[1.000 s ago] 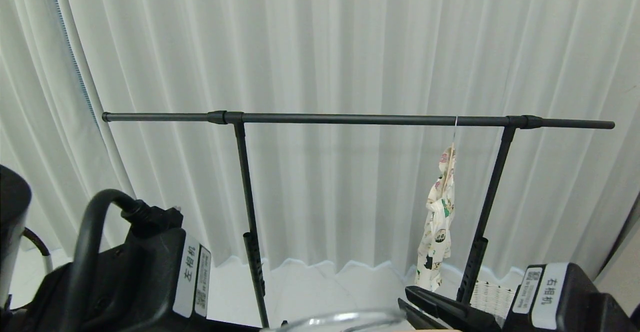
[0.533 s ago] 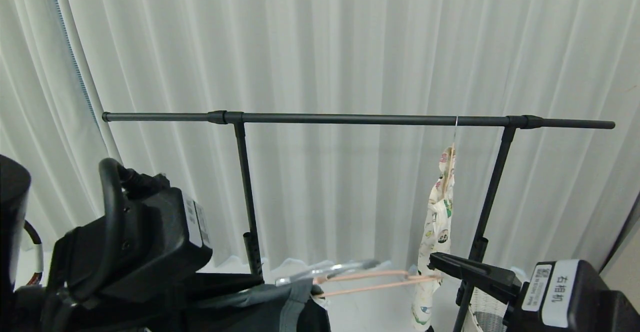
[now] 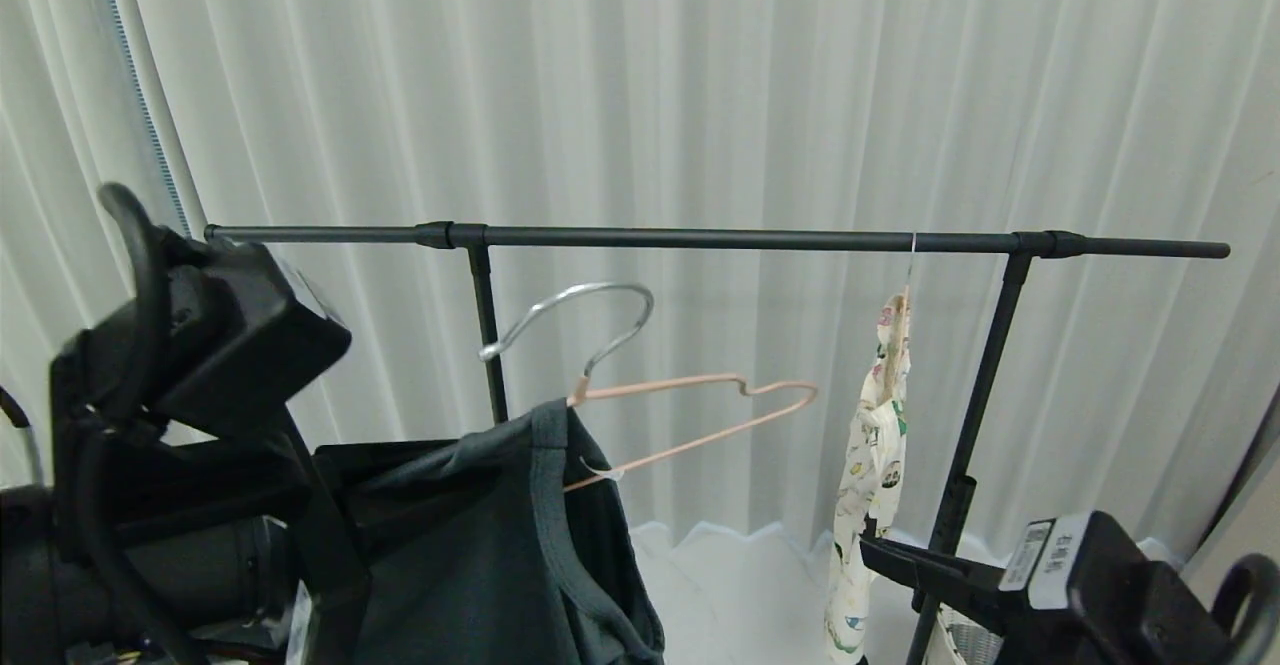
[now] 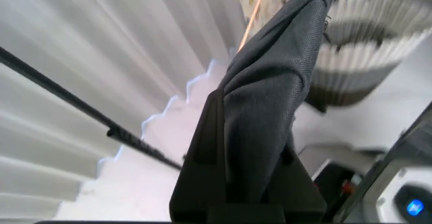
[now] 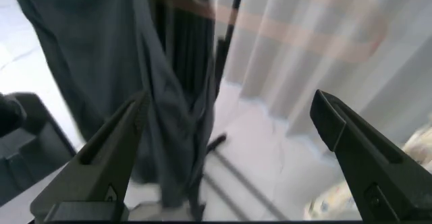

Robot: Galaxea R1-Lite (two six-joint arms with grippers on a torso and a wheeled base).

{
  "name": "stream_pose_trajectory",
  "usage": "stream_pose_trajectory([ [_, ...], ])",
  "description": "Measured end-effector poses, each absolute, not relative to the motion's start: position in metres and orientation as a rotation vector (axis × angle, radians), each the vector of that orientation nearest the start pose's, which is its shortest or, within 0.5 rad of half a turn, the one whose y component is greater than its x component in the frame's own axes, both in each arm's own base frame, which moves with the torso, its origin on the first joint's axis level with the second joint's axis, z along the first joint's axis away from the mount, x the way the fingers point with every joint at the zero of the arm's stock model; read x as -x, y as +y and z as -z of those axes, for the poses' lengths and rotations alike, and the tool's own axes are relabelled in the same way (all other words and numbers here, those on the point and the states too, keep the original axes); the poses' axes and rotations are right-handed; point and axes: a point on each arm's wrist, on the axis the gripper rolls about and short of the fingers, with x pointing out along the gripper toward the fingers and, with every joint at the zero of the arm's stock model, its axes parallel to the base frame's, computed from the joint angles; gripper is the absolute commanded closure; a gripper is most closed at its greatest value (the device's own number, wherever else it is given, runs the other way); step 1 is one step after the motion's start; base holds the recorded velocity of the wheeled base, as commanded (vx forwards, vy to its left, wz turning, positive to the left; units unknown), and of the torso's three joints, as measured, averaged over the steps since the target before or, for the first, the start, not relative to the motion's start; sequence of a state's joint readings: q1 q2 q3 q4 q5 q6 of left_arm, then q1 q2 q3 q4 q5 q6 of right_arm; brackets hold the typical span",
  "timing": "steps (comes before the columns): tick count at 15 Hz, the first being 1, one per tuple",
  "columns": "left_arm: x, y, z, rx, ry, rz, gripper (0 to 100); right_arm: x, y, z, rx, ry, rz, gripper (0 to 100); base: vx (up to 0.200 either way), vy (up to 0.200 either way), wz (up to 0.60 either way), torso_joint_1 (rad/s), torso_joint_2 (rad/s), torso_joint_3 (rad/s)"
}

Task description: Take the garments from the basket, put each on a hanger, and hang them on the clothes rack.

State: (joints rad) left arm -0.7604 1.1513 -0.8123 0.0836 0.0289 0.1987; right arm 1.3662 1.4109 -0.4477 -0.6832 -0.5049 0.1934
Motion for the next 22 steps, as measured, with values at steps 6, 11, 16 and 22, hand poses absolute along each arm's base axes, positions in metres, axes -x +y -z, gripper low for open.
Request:
stream_pose_trajectory([
  [6, -0.105, -0.1, -0.265, -0.305, 0.233, 0.783, 100, -0.097, 0.239, -0.164, -0.045, 0.382, -0.712, 0, 0.0, 0.0, 0.0, 0.0, 0.0, 0.0],
  [11, -0.1, -0.096, -0.276, -0.284, 0.186, 0.8, 100, -0.126, 0.289, -0.162, -0.069, 0.378, -0.696, 0, 0.0, 0.0, 0.0, 0.0, 0.0, 0.0],
  [16, -0.1, -0.096, -0.278, -0.281, 0.176, 0.798, 100, -0.131, 0.303, -0.15, -0.052, 0.401, -0.69, 0, 0.0, 0.0, 0.0, 0.0, 0.0, 0.0],
  [22, -0.106, -0.095, -0.269, -0.285, 0.222, 0.768, 100, -0.108, 0.311, -0.165, -0.107, 0.343, -0.782, 0, 0.0, 0.0, 0.0, 0.0, 0.0, 0.0],
])
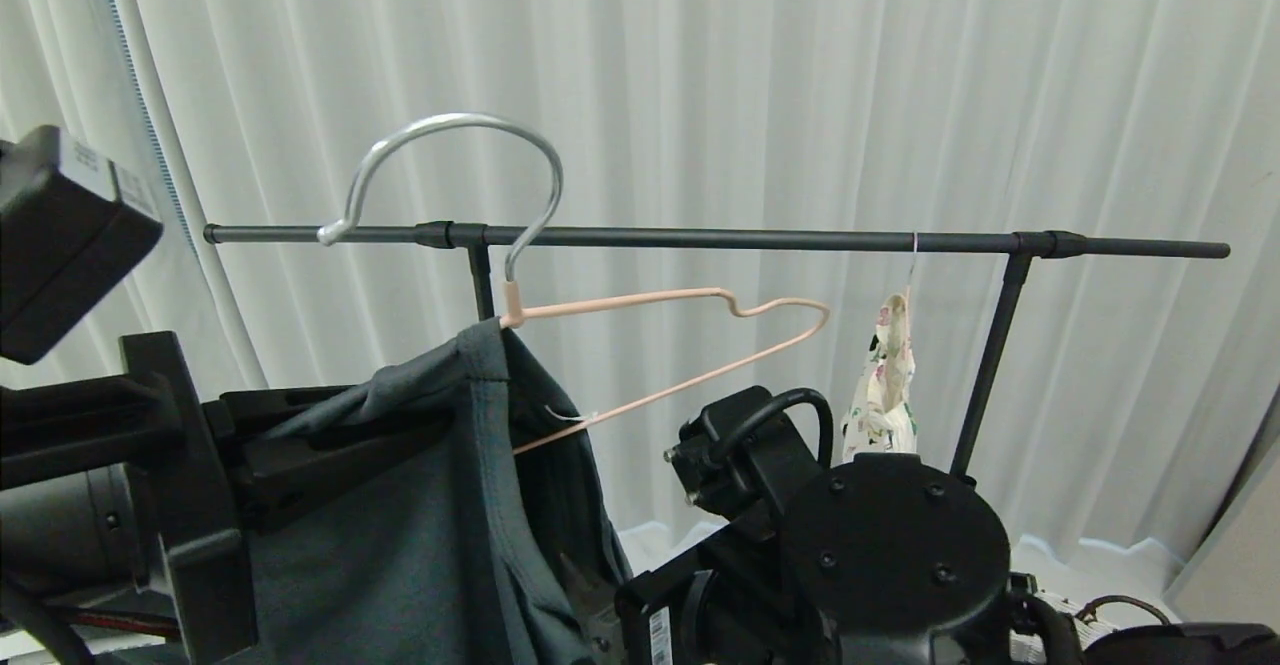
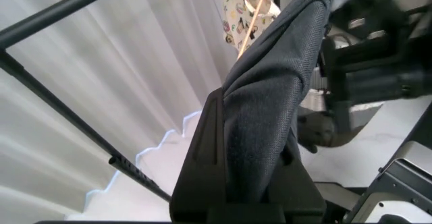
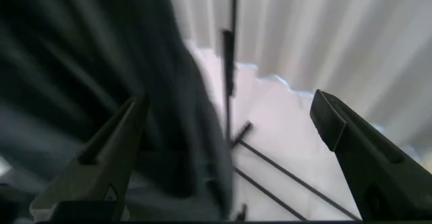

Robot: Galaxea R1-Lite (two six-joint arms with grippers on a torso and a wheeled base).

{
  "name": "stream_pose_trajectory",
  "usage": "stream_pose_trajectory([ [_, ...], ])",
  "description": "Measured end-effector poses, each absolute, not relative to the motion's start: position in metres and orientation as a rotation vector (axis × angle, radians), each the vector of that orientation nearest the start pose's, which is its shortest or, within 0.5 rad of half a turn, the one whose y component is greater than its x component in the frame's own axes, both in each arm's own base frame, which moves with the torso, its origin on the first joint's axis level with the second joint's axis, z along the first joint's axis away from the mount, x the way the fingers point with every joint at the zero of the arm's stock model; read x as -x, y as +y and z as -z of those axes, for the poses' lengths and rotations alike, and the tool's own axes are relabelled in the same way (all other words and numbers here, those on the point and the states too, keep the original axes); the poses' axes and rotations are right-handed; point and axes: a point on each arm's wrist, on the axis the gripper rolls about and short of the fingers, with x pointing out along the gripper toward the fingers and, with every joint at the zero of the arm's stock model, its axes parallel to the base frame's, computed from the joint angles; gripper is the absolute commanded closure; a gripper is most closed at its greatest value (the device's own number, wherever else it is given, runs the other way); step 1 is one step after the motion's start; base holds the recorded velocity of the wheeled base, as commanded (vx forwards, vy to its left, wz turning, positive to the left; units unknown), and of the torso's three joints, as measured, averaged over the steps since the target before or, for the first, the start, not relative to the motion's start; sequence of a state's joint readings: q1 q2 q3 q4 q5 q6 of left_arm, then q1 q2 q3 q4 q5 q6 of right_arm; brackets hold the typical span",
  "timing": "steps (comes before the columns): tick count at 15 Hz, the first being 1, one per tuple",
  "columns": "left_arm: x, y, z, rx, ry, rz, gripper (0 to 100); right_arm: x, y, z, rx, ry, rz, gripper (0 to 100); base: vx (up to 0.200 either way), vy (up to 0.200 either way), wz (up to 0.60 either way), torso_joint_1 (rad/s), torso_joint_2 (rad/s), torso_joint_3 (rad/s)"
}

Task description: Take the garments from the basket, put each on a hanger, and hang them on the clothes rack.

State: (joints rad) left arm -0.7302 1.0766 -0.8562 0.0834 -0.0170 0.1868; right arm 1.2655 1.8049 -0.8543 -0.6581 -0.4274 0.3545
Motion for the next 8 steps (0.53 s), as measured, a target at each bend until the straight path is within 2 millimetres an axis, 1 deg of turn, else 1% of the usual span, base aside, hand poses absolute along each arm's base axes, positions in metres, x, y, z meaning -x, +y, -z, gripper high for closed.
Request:
stream_pose_trajectory([
  [3, -0.106, -0.096, -0.269, -0.282, 0.222, 0.771, 100, -0.104, 0.313, -0.163, -0.102, 0.344, -0.795, 0, 0.0, 0.0, 0.0, 0.0, 0.0, 0.0],
  [5, -0.104, -0.096, -0.272, -0.276, 0.211, 0.781, 100, -0.11, 0.312, -0.148, -0.027, 0.404, -0.753, 0, 0.0, 0.0, 0.0, 0.0, 0.0, 0.0],
  [8, -0.102, -0.095, -0.273, -0.271, 0.201, 0.784, 100, -0.121, 0.306, -0.135, 0.045, 0.454, -0.666, 0, 0.0, 0.0, 0.0, 0.0, 0.0, 0.0],
])
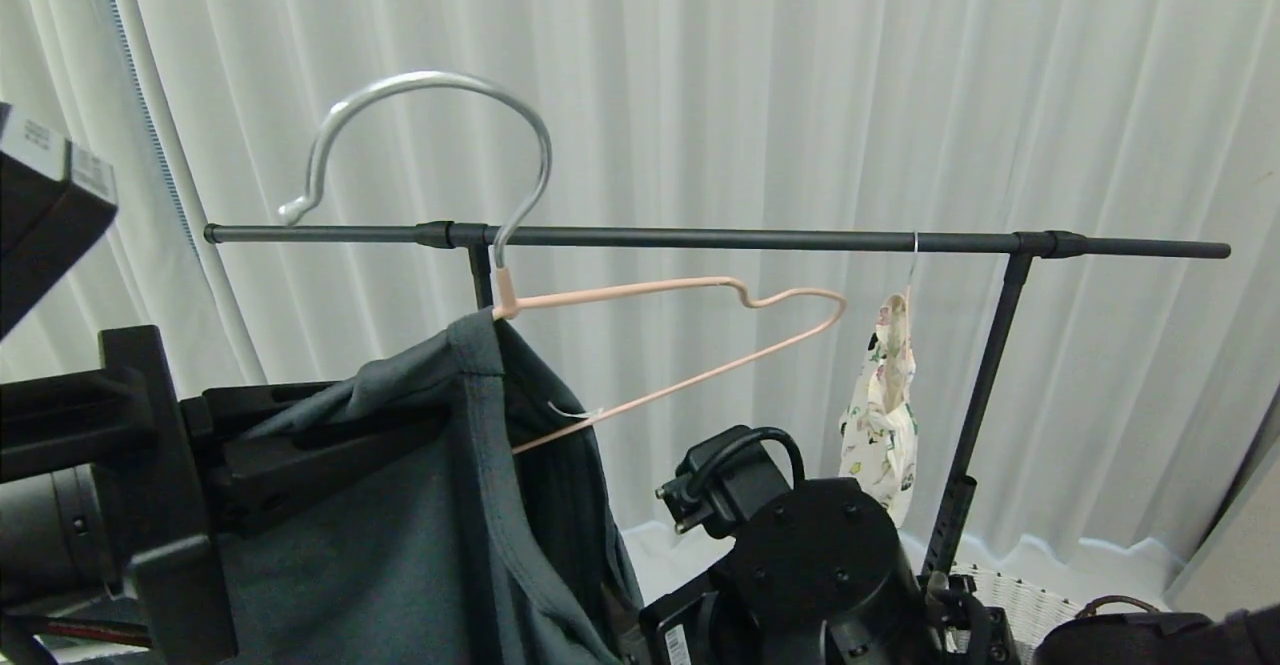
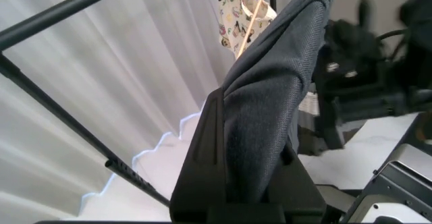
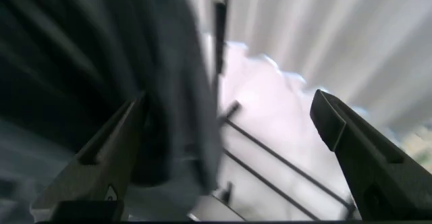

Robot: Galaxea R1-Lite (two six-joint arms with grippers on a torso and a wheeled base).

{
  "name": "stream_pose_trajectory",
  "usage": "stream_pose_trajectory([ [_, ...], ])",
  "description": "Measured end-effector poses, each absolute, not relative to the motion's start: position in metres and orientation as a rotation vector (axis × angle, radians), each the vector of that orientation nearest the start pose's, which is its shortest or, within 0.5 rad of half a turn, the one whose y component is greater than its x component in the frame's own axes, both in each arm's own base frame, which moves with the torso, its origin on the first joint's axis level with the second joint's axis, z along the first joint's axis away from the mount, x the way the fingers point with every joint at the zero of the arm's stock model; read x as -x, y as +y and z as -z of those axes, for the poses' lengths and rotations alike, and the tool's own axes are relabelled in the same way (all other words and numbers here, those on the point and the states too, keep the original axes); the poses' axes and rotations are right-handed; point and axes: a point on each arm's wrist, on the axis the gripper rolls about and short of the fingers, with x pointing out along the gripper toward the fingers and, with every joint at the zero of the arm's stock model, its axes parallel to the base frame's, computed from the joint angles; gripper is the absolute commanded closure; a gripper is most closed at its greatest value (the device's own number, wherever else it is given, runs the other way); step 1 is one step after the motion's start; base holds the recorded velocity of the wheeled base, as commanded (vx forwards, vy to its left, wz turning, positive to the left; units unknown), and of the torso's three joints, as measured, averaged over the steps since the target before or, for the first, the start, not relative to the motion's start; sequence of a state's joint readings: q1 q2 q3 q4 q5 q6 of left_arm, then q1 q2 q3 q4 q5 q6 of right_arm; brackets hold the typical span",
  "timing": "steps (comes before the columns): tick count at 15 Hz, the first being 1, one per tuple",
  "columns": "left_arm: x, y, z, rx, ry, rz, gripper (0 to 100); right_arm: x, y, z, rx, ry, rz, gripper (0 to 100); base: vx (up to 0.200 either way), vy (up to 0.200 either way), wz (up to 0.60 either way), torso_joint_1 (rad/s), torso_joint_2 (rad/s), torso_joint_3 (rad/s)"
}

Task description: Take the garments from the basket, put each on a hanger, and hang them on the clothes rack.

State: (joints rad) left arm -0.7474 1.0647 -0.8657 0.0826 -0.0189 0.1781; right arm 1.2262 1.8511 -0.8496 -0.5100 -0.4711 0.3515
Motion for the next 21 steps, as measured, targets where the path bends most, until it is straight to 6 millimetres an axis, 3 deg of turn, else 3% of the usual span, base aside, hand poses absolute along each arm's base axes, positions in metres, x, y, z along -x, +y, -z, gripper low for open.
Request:
stream_pose_trajectory([
  [3, -0.102, -0.094, -0.272, -0.253, 0.213, 0.778, 100, -0.135, 0.295, -0.129, 0.094, 0.465, -0.536, 0, 0.0, 0.0, 0.0, 0.0, 0.0, 0.0],
  [6, -0.103, -0.093, -0.269, -0.223, 0.241, 0.757, 100, -0.155, 0.27, -0.129, 0.128, 0.476, -0.394, 0, 0.0, 0.0, 0.0, 0.0, 0.0, 0.0],
  [14, -0.104, -0.088, -0.234, -0.129, 0.409, 0.704, 100, -0.198, 0.201, -0.152, 0.146, 0.41, -0.172, 0, 0.0, 0.0, 0.0, 0.0, 0.0, 0.0],
  [21, -0.097, -0.083, -0.206, -0.159, 0.497, 0.715, 100, -0.209, 0.191, -0.175, 0.155, 0.288, -0.164, 0, 0.0, 0.0, 0.0, 0.0, 0.0, 0.0],
])
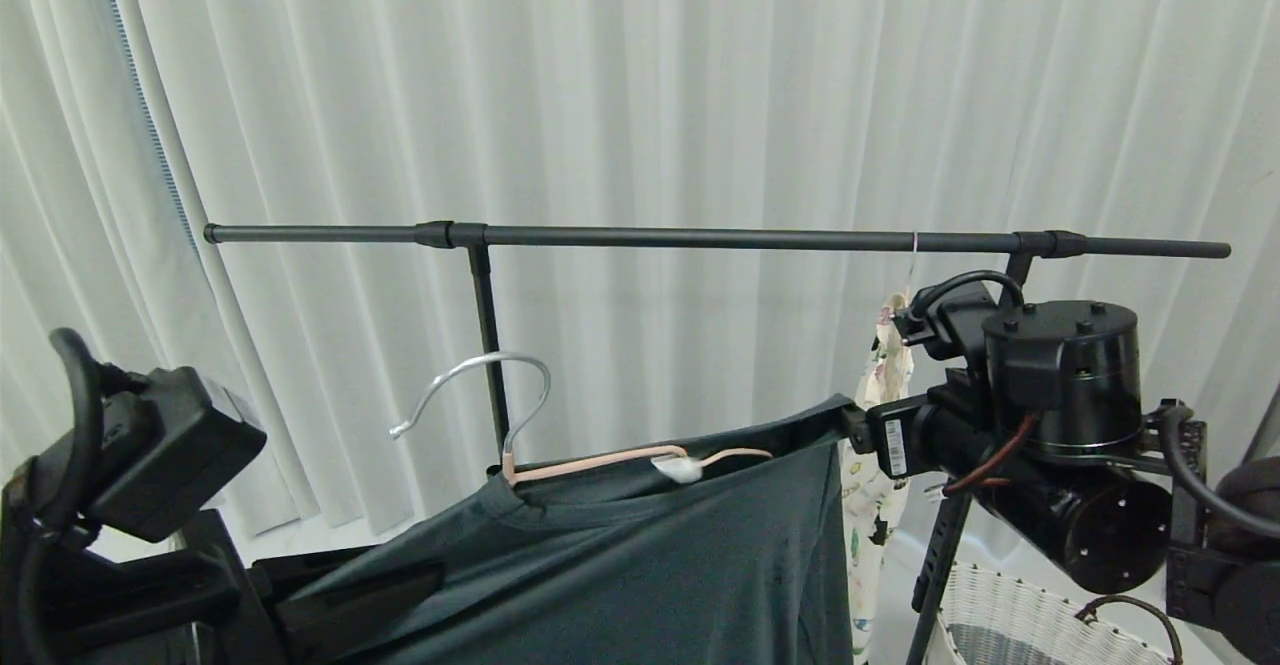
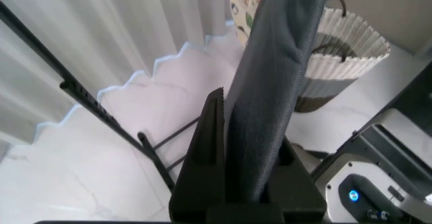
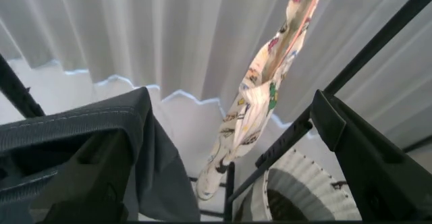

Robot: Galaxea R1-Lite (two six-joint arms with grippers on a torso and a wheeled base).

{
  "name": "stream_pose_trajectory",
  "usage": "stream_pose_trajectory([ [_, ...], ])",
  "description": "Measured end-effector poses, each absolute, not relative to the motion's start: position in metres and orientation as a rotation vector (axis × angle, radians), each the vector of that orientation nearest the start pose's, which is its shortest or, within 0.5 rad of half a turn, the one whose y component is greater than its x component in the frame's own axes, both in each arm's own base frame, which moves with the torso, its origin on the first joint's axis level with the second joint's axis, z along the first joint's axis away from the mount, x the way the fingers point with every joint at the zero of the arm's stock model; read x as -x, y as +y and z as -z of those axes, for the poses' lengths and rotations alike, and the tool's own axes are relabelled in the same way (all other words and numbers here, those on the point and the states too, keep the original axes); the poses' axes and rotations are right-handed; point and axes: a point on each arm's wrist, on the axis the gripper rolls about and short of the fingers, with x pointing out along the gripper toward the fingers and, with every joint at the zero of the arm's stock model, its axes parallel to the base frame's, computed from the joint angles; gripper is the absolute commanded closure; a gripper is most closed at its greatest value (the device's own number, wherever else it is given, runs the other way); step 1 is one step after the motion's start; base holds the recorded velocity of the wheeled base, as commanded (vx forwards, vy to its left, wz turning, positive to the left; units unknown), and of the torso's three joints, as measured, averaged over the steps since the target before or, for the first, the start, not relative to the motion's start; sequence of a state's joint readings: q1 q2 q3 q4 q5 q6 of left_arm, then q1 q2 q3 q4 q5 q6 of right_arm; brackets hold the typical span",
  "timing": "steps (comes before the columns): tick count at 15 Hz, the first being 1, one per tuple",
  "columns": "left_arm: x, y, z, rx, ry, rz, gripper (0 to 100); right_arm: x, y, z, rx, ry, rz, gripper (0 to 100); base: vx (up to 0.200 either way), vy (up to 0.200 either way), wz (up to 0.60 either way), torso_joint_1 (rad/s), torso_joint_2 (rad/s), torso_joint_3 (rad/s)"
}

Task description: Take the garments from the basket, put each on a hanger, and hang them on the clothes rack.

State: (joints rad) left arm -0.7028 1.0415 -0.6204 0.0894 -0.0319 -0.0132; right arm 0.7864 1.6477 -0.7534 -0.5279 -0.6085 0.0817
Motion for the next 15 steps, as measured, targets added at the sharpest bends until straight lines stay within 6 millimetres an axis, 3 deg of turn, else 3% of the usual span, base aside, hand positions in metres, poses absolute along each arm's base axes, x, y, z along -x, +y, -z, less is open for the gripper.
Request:
stream_pose_trajectory([
  [6, -0.114, -0.092, -0.2, -0.173, 0.559, 0.673, 100, -0.185, 0.205, -0.191, 0.149, 0.233, -0.266, 0, 0.0, 0.0, 0.0, 0.0, 0.0, 0.0],
  [15, -0.131, -0.092, -0.207, -0.105, 0.572, 0.607, 100, -0.109, 0.246, -0.184, 0.211, 0.232, -0.585, 0, 0.0, 0.0, 0.0, 0.0, 0.0, 0.0],
])
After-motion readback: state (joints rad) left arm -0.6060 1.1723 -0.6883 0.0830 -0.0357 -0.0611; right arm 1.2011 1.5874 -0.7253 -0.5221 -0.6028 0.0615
